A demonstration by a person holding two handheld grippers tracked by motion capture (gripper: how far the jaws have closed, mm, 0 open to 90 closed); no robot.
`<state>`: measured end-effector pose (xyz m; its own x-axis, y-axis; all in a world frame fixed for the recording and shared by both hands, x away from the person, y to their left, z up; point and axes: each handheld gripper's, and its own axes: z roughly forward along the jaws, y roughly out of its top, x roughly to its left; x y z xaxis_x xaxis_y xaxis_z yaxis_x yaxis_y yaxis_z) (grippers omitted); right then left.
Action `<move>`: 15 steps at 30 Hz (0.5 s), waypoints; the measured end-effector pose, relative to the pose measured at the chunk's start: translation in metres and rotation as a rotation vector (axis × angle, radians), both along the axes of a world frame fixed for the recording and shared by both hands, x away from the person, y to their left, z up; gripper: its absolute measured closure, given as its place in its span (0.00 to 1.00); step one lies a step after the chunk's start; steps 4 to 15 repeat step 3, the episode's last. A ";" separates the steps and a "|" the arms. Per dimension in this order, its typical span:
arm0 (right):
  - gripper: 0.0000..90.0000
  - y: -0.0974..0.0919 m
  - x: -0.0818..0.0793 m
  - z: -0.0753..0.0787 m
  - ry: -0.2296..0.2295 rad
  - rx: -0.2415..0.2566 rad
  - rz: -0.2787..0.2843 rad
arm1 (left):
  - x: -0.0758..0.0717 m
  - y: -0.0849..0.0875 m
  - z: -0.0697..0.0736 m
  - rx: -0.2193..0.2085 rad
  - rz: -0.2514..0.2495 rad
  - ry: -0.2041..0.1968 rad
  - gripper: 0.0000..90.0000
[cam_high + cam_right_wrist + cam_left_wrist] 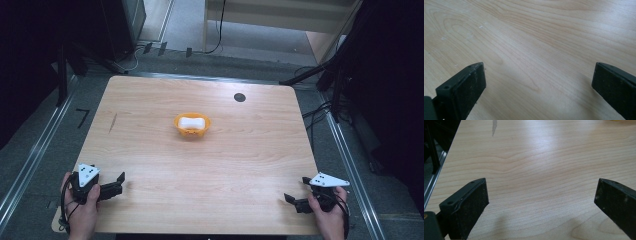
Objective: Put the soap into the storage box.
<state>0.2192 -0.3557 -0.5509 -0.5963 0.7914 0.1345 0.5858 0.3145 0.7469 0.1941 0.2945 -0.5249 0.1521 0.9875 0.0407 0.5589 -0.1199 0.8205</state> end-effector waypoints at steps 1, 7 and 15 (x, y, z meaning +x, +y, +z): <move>0.00 -0.001 -0.001 0.000 -0.022 0.006 -0.007 | 0.001 0.000 0.000 0.000 -0.002 0.001 0.00; 0.00 -0.001 -0.002 0.000 -0.024 0.018 -0.010 | 0.001 0.000 0.000 0.000 -0.003 0.001 0.00; 0.00 -0.001 -0.002 0.000 -0.024 0.018 -0.010 | 0.001 0.000 0.000 0.000 -0.003 0.001 0.00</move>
